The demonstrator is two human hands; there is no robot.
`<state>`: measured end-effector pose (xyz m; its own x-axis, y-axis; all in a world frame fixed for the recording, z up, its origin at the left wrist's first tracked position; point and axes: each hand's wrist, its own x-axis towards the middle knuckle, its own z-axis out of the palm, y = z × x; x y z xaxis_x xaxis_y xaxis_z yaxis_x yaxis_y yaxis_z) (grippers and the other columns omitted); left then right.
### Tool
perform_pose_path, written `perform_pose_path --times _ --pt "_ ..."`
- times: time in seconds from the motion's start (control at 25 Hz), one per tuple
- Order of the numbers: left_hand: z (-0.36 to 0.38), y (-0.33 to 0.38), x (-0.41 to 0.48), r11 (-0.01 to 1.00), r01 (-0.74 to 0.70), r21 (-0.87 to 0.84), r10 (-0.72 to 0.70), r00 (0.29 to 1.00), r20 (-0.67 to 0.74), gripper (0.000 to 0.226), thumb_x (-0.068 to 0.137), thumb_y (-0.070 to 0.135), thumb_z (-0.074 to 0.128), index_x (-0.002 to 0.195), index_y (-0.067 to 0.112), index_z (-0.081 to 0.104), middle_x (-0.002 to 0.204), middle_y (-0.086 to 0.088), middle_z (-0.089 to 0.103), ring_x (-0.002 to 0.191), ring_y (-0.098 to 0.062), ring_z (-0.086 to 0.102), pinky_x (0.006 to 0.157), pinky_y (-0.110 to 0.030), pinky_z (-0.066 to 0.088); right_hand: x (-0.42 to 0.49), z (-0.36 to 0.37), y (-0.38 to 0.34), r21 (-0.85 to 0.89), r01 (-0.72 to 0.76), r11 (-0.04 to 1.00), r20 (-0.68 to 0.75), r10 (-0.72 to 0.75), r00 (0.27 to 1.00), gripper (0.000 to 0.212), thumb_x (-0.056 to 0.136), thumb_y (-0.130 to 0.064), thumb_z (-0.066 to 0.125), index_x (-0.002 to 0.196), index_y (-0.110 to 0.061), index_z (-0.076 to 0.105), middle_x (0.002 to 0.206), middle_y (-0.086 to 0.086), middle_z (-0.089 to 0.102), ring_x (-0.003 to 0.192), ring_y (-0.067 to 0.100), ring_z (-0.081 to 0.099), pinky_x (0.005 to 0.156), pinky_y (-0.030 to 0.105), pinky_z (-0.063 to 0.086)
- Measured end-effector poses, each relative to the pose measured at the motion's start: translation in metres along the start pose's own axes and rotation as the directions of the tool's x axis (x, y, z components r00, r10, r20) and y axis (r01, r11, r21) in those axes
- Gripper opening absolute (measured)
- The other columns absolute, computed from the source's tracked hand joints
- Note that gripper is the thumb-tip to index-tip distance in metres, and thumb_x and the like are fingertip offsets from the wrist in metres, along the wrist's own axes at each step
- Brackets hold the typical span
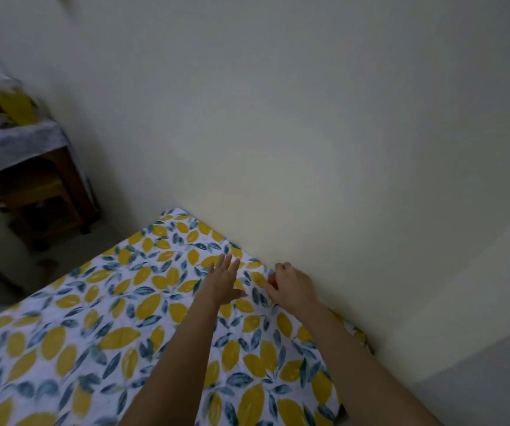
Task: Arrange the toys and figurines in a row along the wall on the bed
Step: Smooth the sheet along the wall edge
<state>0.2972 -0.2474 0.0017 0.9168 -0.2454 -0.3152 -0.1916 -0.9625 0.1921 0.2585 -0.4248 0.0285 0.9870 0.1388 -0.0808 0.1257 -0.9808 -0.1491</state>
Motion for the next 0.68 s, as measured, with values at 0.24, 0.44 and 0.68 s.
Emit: perform_pose_path --times 0.24,0.44,0.68 --pt "-0.029 -0.111 -0.138 0.957 0.290 0.027 -0.289 0.957 -0.035 0.093 0.092 0.054 0.047 0.154 0.007 -0.004 0.164 -0.014 -0.010 0.152 -0.030 -0.009 0.125 -0.050 0.001 -0.014 -0.022 -0.116 -0.035 0.323 0.946 0.179 -0.312 0.933 0.077 0.101 -0.049 0.036 0.154 -0.003 0.003 0.165 0.014 -0.003 0.153 0.028 -0.002 0.125 0.046 0.006" --pt "-0.025 -0.176 -0.261 0.863 0.502 -0.050 -0.504 0.861 -0.063 0.095 0.090 0.057 0.047 0.153 0.005 -0.002 0.164 -0.014 -0.006 0.152 -0.031 -0.007 0.125 -0.051 0.003 -0.037 -0.013 -0.215 -0.040 0.529 0.847 0.278 -0.500 0.820 0.086 0.099 -0.054 0.036 0.154 -0.001 -0.004 0.164 0.015 -0.009 0.153 0.029 -0.007 0.125 0.047 0.004" --pt "0.009 -0.209 -0.406 0.655 0.734 -0.180 -0.751 0.658 -0.052 0.101 0.087 0.062 0.048 0.153 0.005 -0.002 0.164 -0.014 -0.007 0.152 -0.031 -0.007 0.124 -0.052 0.005 -0.086 0.008 -0.313 -0.025 0.758 0.651 0.376 -0.697 0.611 0.091 0.097 -0.058 0.038 0.154 -0.001 -0.006 0.164 0.014 -0.011 0.153 0.029 -0.008 0.125 0.045 0.004"
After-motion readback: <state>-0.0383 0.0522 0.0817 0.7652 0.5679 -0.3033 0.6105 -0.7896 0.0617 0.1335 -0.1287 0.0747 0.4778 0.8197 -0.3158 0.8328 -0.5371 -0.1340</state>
